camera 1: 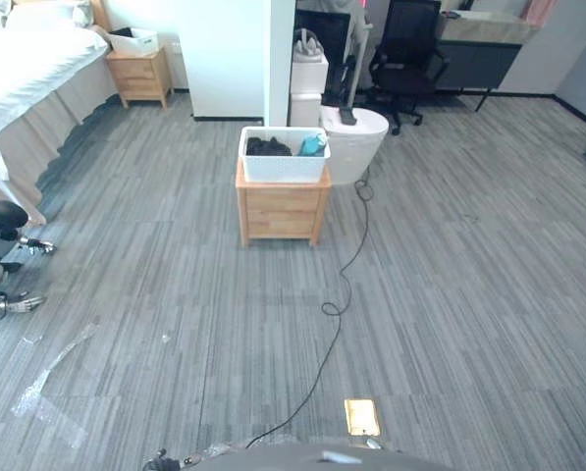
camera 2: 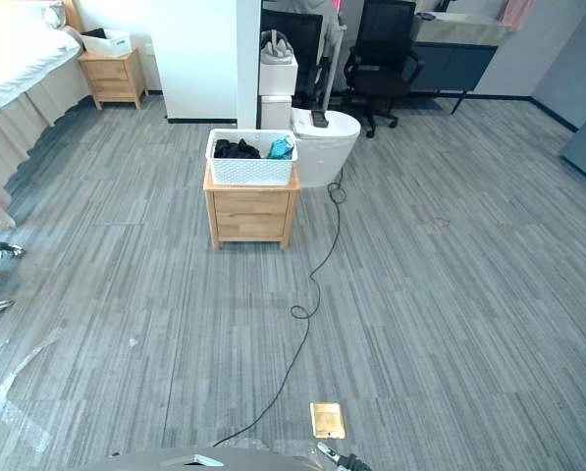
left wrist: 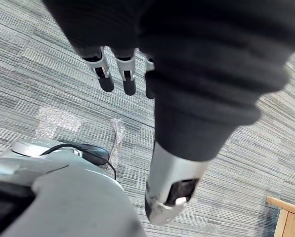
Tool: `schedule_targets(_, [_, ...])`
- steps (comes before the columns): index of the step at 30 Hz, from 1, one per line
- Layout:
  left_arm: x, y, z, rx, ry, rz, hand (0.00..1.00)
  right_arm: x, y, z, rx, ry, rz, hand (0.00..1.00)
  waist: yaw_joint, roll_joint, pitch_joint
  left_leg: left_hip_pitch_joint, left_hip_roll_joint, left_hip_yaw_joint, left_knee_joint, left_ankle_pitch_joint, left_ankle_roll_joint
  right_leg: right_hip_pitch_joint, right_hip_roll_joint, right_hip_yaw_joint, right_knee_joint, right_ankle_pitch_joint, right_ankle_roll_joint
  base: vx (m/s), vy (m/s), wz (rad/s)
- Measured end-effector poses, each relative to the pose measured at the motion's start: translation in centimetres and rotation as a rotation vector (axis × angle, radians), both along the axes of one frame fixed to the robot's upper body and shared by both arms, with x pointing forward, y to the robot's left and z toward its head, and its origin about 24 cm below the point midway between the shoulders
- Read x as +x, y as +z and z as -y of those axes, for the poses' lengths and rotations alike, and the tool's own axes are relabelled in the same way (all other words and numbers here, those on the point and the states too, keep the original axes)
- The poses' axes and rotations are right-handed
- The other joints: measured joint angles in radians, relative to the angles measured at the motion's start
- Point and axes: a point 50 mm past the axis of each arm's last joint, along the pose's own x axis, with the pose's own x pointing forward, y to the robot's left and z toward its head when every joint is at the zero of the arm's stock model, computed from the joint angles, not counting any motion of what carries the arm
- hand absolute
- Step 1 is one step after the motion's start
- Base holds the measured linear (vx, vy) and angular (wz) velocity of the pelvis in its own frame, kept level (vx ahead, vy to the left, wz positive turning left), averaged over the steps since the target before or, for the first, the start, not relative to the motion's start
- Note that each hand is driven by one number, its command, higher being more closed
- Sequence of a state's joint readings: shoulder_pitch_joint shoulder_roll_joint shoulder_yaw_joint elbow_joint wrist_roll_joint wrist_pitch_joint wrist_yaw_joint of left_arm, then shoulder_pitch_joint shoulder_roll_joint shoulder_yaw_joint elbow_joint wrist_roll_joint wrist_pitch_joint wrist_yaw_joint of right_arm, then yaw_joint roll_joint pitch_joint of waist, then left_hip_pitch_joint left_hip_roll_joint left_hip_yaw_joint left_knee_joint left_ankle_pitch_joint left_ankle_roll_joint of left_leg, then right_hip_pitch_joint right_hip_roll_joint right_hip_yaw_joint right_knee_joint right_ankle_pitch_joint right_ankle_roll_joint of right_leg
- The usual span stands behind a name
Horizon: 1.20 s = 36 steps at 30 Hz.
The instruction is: Pick up the laundry basket with both hands and put the clothes into the washing machine.
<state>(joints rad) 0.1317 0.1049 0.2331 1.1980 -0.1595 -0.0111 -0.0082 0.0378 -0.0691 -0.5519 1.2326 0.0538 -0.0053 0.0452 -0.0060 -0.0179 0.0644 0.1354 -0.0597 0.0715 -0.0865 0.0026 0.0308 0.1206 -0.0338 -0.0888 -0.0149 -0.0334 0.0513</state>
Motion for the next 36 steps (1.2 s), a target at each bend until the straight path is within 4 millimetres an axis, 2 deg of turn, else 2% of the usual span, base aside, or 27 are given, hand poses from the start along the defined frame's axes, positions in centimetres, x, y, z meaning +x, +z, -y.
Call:
schedule_targets(8, [0.1, 0.0, -0.2, 0.004, -0.002, 0.004, 0.00, 0.2, 0.0, 0.0, 0.000, 0.004, 0.004, 0.00, 0.006, -0.006, -0.004, -0.034, 0.000, 0.027, 0.000, -0.012, 0.008, -0.047, 0.001, 0.028, 0.006, 0.002, -0.001, 0.04, -0.016, -0.11])
schedule_targets(10, [0.2, 0.1, -0.3, 0.009, -0.002, 0.010, 0.00, 0.2, 0.0, 0.0, 0.000, 0.002, 0.005, 0.00, 0.006, -0.006, 0.002, -0.042, -0.004, 0.029, 0.001, -0.026, 0.007, -0.076, -0.006, 0.029, 0.058, -0.029, 0.010, 0.07, 0.007, 0.01])
schedule_targets(12, [0.3, 0.1, -0.4, 0.012, -0.001, 0.014, 0.00, 0.0, 0.0, 0.0, 0.002, -0.007, 0.001, 0.00, 0.005, -0.009, 0.015, -0.028, -0.016, 0.006, 0.001, -0.042, 0.026, -0.117, -0.028, 0.017, 0.189, -0.093, 0.048, 0.07, 0.030, 0.19])
schedule_targets(13, [0.8, 0.2, -0.3, 0.011, 0.010, 0.035, 0.00, 0.0, 0.1, 0.3, -0.003, -0.044, 0.016, 0.00, 0.009, -0.012, 0.043, 0.001, -0.019, 0.000, 0.002, -0.053, 0.040, -0.220, -0.050, 0.001, 0.459, -0.130, 0.069, 0.04, 0.032, 0.22])
schedule_targets(14, [0.9, 0.2, -0.3, 0.010, 0.018, 0.037, 0.00, 0.1, 0.1, 0.2, 0.000, -0.064, 0.028, 0.00, 0.011, -0.006, 0.047, 0.015, -0.023, -0.007, 0.008, -0.054, 0.042, -0.274, -0.069, -0.014, 0.595, -0.127, 0.062, 0.06, 0.042, 0.37])
schedule_targets(15, [1.1, 0.2, -0.5, 0.012, 0.038, 0.046, 0.00, 0.2, 0.2, 0.1, -0.002, -0.088, 0.052, 0.00, 0.008, -0.018, 0.060, 0.043, -0.037, -0.032, 0.017, -0.063, 0.047, -0.375, -0.110, -0.031, 0.835, -0.099, 0.025, 0.14, 0.014, 0.44])
schedule_targets(16, [1.1, 0.3, -0.8, 0.019, 0.061, 0.050, 0.00, -0.2, 0.2, -0.3, 0.008, -0.113, 0.060, 0.00, 0.006, -0.033, 0.065, 0.062, -0.039, -0.045, 0.044, -0.086, 0.047, -0.425, -0.126, -0.030, 0.961, -0.104, 0.030, 0.21, 0.028, 0.49])
schedule_targets(17, [0.9, 0.3, -1.0, 0.021, 0.087, 0.054, 0.00, -0.7, 0.1, -0.6, 0.011, -0.128, 0.059, 0.00, 0.012, -0.036, 0.065, 0.077, -0.030, -0.060, 0.083, -0.124, 0.039, -0.473, -0.128, -0.035, 1.049, -0.111, 0.035, 0.22, 0.022, 0.33])
schedule_targets(18, [0.9, 0.4, -1.0, 0.021, 0.095, 0.057, 0.00, -0.9, 0.1, -0.6, 0.012, -0.134, 0.059, 0.00, 0.012, -0.037, 0.066, 0.081, -0.026, -0.068, 0.093, -0.141, 0.040, -0.493, -0.133, -0.044, 1.056, -0.114, 0.031, 0.21, 0.046, 0.25])
schedule_targets(19, [1.1, 0.4, -0.9, 0.020, 0.094, 0.063, 0.00, -1.1, 0.0, -0.7, 0.014, -0.141, 0.057, 0.00, 0.011, -0.037, 0.066, 0.089, -0.022, -0.073, 0.108, -0.167, 0.041, -0.521, -0.147, -0.067, 1.026, -0.123, 0.026, 0.26, 0.050, 0.19])
schedule_targets(21, [1.2, 0.4, -0.8, 0.021, 0.092, 0.064, 0.00, -1.3, 0.0, -0.6, 0.021, -0.174, 0.060, 0.00, 0.002, -0.035, 0.066, 0.110, -0.017, -0.086, 0.109, -0.194, 0.035, -0.544, -0.178, -0.139, 0.853, -0.126, 0.021, 0.35, 0.014, 0.20])
schedule_targets(22, [1.3, 0.4, -0.9, 0.022, 0.083, 0.062, 0.00, -1.8, -0.1, -0.7, 0.032, -0.201, 0.040, 0.00, -0.006, -0.035, 0.066, 0.121, -0.010, -0.098, 0.113, -0.220, 0.032, -0.542, -0.184, -0.184, 0.684, -0.110, 0.003, 0.40, -0.067, 0.23])
schedule_targets(24, [1.5, 0.4, -0.8, 0.028, 0.062, 0.061, 0.00, -2.5, -0.3, -0.8, 0.047, -0.211, 0.000, 0.00, -0.014, -0.030, 0.064, 0.131, 0.022, -0.111, 0.135, -0.291, 0.005, -0.536, -0.138, -0.202, 0.391, -0.036, 0.004, 0.50, -0.154, 0.23])
schedule_targets(25, [1.7, 0.4, -0.8, 0.029, 0.053, 0.062, 0.00, -2.7, -0.3, -0.7, 0.049, -0.212, -0.006, 0.00, -0.019, -0.027, 0.065, 0.131, 0.039, -0.117, 0.149, -0.313, -0.003, -0.534, -0.125, -0.200, 0.368, -0.023, 0.000, 0.60, -0.234, 0.38])
schedule_targets(26, [1.4, 0.4, -0.8, 0.025, 0.055, 0.056, 0.00, -3.1, -0.3, -0.3, 0.039, -0.217, -0.015, 0.00, -0.034, 0.001, 0.053, 0.136, 0.101, -0.130, 0.190, -0.359, -0.042, -0.524, -0.075, -0.206, 0.376, -0.011, -0.042, 0.69, -0.262, 0.53])
schedule_targets(27, [0.8, 0.4, -1.1, 0.027, 0.069, 0.047, 0.00, -3.3, -0.3, -0.2, 0.035, -0.222, -0.019, 0.00, -0.042, 0.004, 0.048, 0.133, 0.130, -0.126, 0.259, -0.381, -0.077, -0.486, -0.040, -0.217, 0.349, 0.025, -0.098, 0.86, -0.350, 0.45])
schedule_targets(28, [1.2, 0.4, -1.2, 0.025, 0.083, 0.059, 0.00, -3.4, -0.3, -0.2, 0.035, -0.244, -0.019, 0.00, -0.040, 0.020, 0.048, 0.072, 0.180, -0.098, 0.445, -0.389, -0.112, -0.446, 0.002, -0.240, 0.348, 0.073, -0.133, 0.76, -0.301, 0.18])
schedule_targets(29, [1.3, 0.4, -1.1, 0.019, 0.086, 0.060, 0.00, -3.1, -0.2, 0.1, 0.031, -0.245, -0.008, 0.00, -0.040, 0.030, 0.046, 0.028, 0.203, -0.087, 0.563, -0.364, -0.138, -0.426, 0.022, -0.247, 0.348, 0.053, -0.134, 0.88, -0.392, -0.15])
schedule_targets(30, [1.4, 0.3, -0.5, 0.000, 0.096, 0.068, 0.00, -1.7, 0.0, 0.1, 0.022, -0.217, 0.030, 0.00, -0.030, 0.031, 0.044, -0.082, 0.232, -0.063, 0.839, -0.182, -0.117, -0.360, 0.059, -0.240, 0.321, 0.009, -0.144, 0.73, -0.307, -0.24])
schedule_targets(31, [1.5, 0.3, -0.1, -0.009, 0.094, 0.074, 0.00, -1.0, 0.1, 0.4, 0.011, -0.193, 0.049, 0.00, -0.022, 0.036, 0.048, -0.124, 0.250, -0.065, 0.946, -0.121, -0.122, -0.322, 0.076, -0.225, 0.293, 0.001, -0.146, 0.72, -0.298, -0.45])
schedule_targets(32, [2.0, 0.3, 0.1, -0.020, 0.098, 0.096, 0.00, 0.1, 0.4, 0.9, -0.008, -0.144, 0.071, 0.00, -0.007, 0.054, 0.063, -0.207, 0.266, -0.063, 1.146, -0.118, -0.125, -0.246, 0.105, -0.198, 0.246, -0.011, -0.154, 0.53, -0.183, -0.47])
schedule_targets(33, [2.4, 0.4, 0.0, -0.018, 0.090, 0.109, 0.00, 0.8, 0.5, 0.9, -0.010, -0.120, 0.084, 0.00, 0.000, 0.055, 0.072, -0.243, 0.264, -0.060, 1.215, -0.134, -0.120, -0.207, 0.111, -0.181, 0.224, -0.012, -0.155, 0.61, -0.191, -0.53])
schedule_targets(34, [2.9, 0.6, -0.2, -0.008, 0.082, 0.133, 0.00, 2.3, 0.7, 0.5, -0.009, -0.089, 0.113, 0.00, 0.007, 0.044, 0.091, -0.310, 0.256, -0.038, 1.290, -0.176, -0.112, -0.119, 0.109, -0.154, 0.175, -0.013, -0.155, 0.58, -0.161, -0.34])
schedule_targets(35, [3.3, 0.7, -0.3, 0.003, 0.063, 0.147, 0.00, 3.4, 0.8, 0.2, -0.008, -0.064, 0.131, 0.00, 0.009, 0.030, 0.103, -0.361, 0.244, -0.020, 1.278, -0.210, -0.109, -0.061, 0.100, -0.137, 0.141, -0.013, -0.155, 0.53, -0.092, -0.36])
schedule_targets(36, [3.6, 0.9, -0.4, 0.011, 0.043, 0.159, 0.00, 4.4, 1.0, -0.2, -0.006, -0.033, 0.152, 0.00, 0.025, 0.025, 0.107, -0.418, 0.220, -0.002, 1.183, -0.249, -0.103, -0.001, 0.081, -0.113, 0.123, -0.023, -0.154, 0.49, -0.023, -0.50])
